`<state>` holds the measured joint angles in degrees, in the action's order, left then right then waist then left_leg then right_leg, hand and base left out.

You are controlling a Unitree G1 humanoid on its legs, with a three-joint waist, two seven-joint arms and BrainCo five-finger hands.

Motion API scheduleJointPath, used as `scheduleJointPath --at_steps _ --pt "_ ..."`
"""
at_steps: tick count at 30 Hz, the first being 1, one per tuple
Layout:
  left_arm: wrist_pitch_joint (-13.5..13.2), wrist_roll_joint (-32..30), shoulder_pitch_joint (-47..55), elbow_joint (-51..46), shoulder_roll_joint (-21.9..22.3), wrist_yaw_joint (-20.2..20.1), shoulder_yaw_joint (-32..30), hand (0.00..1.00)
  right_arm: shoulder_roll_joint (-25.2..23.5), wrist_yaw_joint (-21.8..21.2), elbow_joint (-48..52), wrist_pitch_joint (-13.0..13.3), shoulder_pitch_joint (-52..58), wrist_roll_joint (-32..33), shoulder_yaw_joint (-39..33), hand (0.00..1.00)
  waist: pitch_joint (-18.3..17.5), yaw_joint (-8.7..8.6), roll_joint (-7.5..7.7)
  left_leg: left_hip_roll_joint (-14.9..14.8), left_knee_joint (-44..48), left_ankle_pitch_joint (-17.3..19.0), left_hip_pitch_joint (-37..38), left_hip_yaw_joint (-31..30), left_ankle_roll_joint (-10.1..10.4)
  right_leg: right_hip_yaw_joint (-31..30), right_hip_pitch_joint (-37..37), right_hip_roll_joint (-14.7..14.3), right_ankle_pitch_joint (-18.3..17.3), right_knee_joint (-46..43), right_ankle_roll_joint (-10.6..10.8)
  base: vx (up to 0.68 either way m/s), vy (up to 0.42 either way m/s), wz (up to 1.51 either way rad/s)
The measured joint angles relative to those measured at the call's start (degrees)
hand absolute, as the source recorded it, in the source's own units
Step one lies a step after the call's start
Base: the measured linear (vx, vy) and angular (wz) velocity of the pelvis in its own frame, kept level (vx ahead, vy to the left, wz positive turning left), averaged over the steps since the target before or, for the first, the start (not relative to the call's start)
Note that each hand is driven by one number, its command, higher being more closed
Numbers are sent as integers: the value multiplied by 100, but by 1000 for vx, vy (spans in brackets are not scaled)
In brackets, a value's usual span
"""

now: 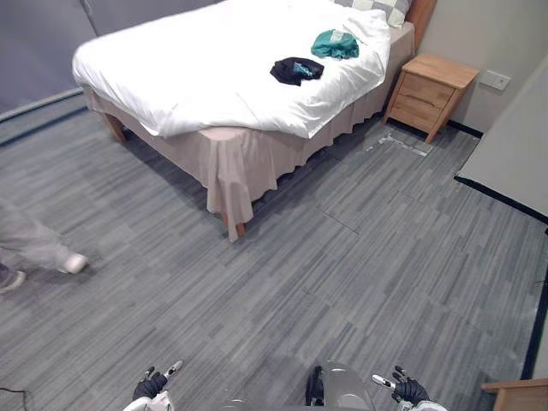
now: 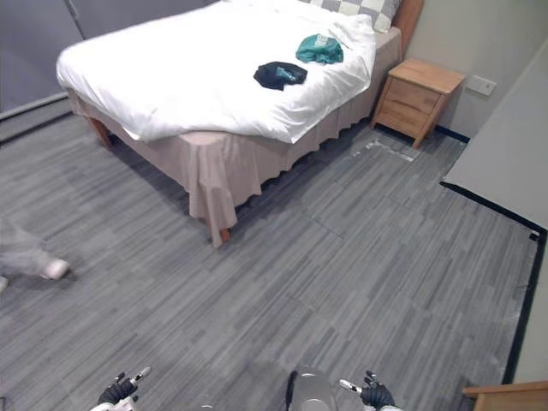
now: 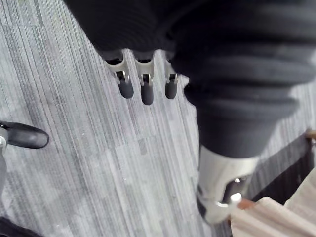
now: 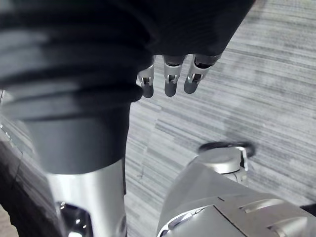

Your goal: Tidy the bed and pick cloth on bed and put in laundry

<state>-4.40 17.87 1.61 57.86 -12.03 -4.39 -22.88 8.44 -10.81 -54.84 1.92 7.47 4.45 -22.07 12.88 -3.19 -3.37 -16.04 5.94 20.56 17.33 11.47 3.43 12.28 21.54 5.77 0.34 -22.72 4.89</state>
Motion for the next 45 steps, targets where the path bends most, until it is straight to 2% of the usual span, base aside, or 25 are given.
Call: scheduleJointPath --at_steps 1,2,3,4,5,8,11,13,14,15,16,17,19,20,24,27,28,30,31,33,34,37,39,40,45 --pt "-3 -43 -26 -97 56 -38 -65 0 -16 -43 27 -66 41 5 -52 0 -2 -2 -11 -101 459 -226 -20 -86 -280 48 136 -20 -581 -638 -348 477 -426 9" --pt "14 -42 4 -146 178 -37 -124 0 -5 -57 12 -181 35 1 -149 0 -6 21 -44 -333 1357 -607 -321 -158 -32 102 22 -127 -890 -873 -551 493 -437 -6" --pt "23 -41 45 -155 245 -33 -150 0 -1 -72 13 -219 37 -2 -216 0 -15 26 -77 -451 1869 -831 -485 -201 -37 146 -103 -196 -1008 -872 -644 605 -535 -5" --pt "24 -43 145 -148 437 -32 -142 0 41 -93 -5 -243 45 -5 -244 0 27 21 -176 -765 3482 -1198 -1111 -357 -66 242 -612 -460 -1266 -629 -750 531 -406 9" --pt "15 -58 240 -103 555 -34 -117 0 60 -118 -48 -239 -5 -22 -227 0 53 39 -214 -702 4569 -1075 -1600 -530 90 269 -1174 -635 -1322 -234 -826 543 -371 18" --pt "-54 -89 530 -111 639 -75 -6 0 58 -178 -167 -201 -36 -231 -173 0 95 153 36 -1 5044 -706 -2313 -341 130 334 -2249 -686 -1283 595 -890 579 -309 8" --pt "-260 18 844 -194 787 -101 -11 0 158 -190 -197 -72 -290 -420 -276 0 101 423 119 855 2787 -739 -2854 985 -67 339 -3106 -720 -1259 1414 -953 588 -218 -21" --pt "-267 50 986 -209 870 -103 -12 0 218 -222 -16 -33 -327 -449 -362 0 37 440 15 1110 1432 -1374 -2876 1861 -559 446 -3412 -859 -1364 1635 -842 547 -124 8" --pt "-268 102 1038 -214 854 -102 -14 0 242 -228 155 -15 -293 -445 -383 0 4 444 -38 1136 1231 -1946 -2918 2443 -1196 573 -3558 -953 -1627 1590 -784 553 -42 42" --pt "-241 144 1046 -186 775 -87 -32 0 217 -202 271 7 -256 -443 -379 0 -51 412 29 1251 1202 -1550 -2776 3041 -1832 745 -3754 -1014 -1961 1366 -663 575 -26 69" --pt "-197 145 1034 -135 738 -84 -29 0 195 -180 258 8 -214 -439 -361 0 -111 364 82 1337 1118 -1261 -2682 3045 -1792 820 -3734 -1008 -2036 1115 -574 597 -18 134" --pt "-77 142 838 -10 696 -80 55 0 157 -116 177 -22 -141 -434 -325 0 -238 289 284 1545 910 -1211 -2606 2691 -1630 977 -3284 -722 -2087 -59 -370 472 -22 127" --pt "44 -20 704 92 666 -87 180 0 63 -84 121 -33 -246 -390 -235 0 -266 240 404 1708 628 -1269 -2323 2212 -1280 871 -2288 -279 -1773 -2345 91 524 -43 127" --pt "132 -169 629 231 615 -80 275 0 -17 -67 73 -25 -269 -309 -238 0 -222 220 465 1740 553 -1272 -2039 1975 -1159 846 -2016 -63 -2011 -2814 30 508 -88 122" --pt "104 -424 652 201 587 -100 301 0 -149 -52 -142 124 -249 -95 -127 0 -217 235 200 1241 611 -1057 -1502 1061 -736 293 -1538 18 -2138 -931 -73 518 -277 124" --pt "120 -424 605 104 380 -217 287 0 -426 -14 -43 299 -268 72 48 0 -197 315 200 754 769 -787 -1515 662 -148 -584 -1008 99 -933 1081 218 390 -369 61" --pt "213 -427 717 -66 364 -231 145 0 -559 13 51 286 -194 139 135 0 -227 331 273 595 1111 -536 -1503 580 93 -725 -850 157 -505 1148 252 497 -540 28" --pt "282 -430 944 -459 392 -144 72 0 -635 108 488 14 146 290 325 0 -349 354 513 429 1776 -10 -1307 437 495 -808 -756 304 -401 309 129 494 -514 27" --pt "297 -425 933 -467 481 -113 79 0 -590 150 517 -76 152 334 316 0 -340 357 439 249 2221 50 -1408 424 485 -658 -812 244 -502 98 62 416 -406 55" --pt "212 -428 660 -529 1095 -97 207 0 -295 309 630 -286 221 464 252 0 -89 249 -46 -650 4441 -580 -2398 353 -67 -186 -1487 -61 -858 239 -211 483 -491 63" --pt "146 -442 659 -533 1177 -58 228 0 -262 306 631 -293 227 462 251 0 -86 263 -58 -663 4490 -580 -2460 428 27 -155 -1590 -57 -875 332 -246 402 -415 10" --pt "-197 -436 622 -605 1172 8 266 0 -282 219 663 -263 211 457 178 0 -107 262 -41 -418 3151 -649 -2380 1228 169 -101 -1996 -21 -743 892 -346 335 -245 -10" --pt "-370 -511 452 -1162 1171 289 318 0 -291 183 687 -219 204 462 121 0 -143 257 -101 -58 1242 -1652 -2133 1663 55 16 -2117 -70 -745 998 -353 383 -82 4" --pt "-425 -660 391 -1328 1139 420 337 0 -295 186 684 -218 201 465 72 0 -152 259 -97 2 1017 -1691 -2028 1737 136 21 -2137 -72 -751 993 -357 371 -34 17" --pt "-669 -1663 -141 -3562 -48 1117 1066 0 -530 230 657 -74 301 557 10 0 -390 217 203 435 -388 -2283 -1459 1796 317 238 -2276 26 -756 1087 -345 203 21 26"
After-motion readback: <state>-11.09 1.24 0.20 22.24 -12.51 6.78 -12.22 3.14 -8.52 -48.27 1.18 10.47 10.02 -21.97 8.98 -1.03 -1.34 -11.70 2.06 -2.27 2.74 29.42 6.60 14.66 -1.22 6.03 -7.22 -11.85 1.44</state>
